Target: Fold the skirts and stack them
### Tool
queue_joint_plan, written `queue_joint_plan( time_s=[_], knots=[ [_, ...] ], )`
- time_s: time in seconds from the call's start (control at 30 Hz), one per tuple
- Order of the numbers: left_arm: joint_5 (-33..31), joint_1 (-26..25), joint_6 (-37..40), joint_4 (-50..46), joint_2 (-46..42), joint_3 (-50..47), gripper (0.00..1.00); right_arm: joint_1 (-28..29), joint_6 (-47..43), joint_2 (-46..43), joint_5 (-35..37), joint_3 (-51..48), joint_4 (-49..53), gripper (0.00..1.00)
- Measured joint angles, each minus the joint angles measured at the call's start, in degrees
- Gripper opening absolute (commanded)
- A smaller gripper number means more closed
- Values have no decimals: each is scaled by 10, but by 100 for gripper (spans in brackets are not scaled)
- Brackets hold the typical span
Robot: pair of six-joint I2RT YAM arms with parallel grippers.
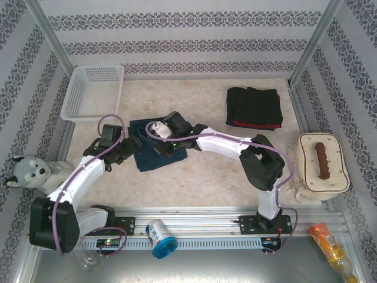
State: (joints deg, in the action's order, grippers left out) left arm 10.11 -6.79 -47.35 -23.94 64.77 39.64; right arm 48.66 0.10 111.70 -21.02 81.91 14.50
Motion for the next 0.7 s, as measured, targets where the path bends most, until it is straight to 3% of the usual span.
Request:
queue_joint_plan(
  time_s=[0.17, 0.33, 0.4, 0.5, 0.7],
  knots=[
    [18, 12, -14, 24, 33, -38, 50, 30, -10, 28, 38, 40, 31, 0],
    [29, 13, -16, 73, 142, -47, 21, 48, -18, 50, 72, 71, 47, 0],
    [44, 14, -16, 97, 163, -45, 13, 49, -17, 54, 88, 78, 55, 0],
    [60, 16, -18, 133, 170, -45, 9, 51, -2, 55, 113, 90, 64, 0],
    [66, 16, -20, 144, 171, -47, 10, 55, 32, 61, 143, 115, 68, 0]
  ],
)
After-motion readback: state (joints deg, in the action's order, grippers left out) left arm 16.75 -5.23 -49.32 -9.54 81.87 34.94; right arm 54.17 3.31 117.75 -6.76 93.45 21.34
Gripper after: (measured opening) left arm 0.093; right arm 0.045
